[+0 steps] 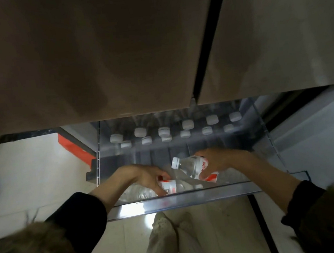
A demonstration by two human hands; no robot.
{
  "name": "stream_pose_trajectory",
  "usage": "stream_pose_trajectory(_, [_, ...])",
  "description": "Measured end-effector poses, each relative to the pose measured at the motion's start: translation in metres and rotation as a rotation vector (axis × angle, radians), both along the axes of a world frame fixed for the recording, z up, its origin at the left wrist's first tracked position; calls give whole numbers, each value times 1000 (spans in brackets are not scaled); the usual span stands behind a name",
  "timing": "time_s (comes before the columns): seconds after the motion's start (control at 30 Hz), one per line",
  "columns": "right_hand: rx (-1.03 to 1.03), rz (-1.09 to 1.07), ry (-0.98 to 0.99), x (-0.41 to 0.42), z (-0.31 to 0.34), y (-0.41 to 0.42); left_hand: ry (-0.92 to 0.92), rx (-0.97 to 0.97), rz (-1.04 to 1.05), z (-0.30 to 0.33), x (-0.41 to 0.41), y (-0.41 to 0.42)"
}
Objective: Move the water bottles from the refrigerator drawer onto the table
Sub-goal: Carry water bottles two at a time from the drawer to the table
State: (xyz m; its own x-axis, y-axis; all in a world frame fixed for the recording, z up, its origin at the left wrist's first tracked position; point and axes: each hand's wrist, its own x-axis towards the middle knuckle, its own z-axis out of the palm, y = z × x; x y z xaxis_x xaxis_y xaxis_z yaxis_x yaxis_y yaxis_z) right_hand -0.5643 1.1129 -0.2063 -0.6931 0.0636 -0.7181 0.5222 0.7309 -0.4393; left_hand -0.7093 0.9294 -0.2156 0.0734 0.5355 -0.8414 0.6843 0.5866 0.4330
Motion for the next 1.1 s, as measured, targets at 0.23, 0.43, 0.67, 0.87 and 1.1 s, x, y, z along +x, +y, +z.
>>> stream_pose_trajectory(0.23, [20,-58,33,5,-3,9,-43,51,18,2,-3,-1])
stream_pose_trajectory(0.43, [43,-173,142,3,5,23,-91,41,71,7,-11,-3])
stream_pose_trajectory(0.67, [57,-242,189,0,1,24,-65,5,112,6,-15,-2])
stream_pose_trajectory(0.87, [121,-211,158,-6,-7,22,-72,81,102,9,5,23])
stream_pose_trajectory(1.1, [39,-235,43,-6,-6,27,14,147,31,2,19,34])
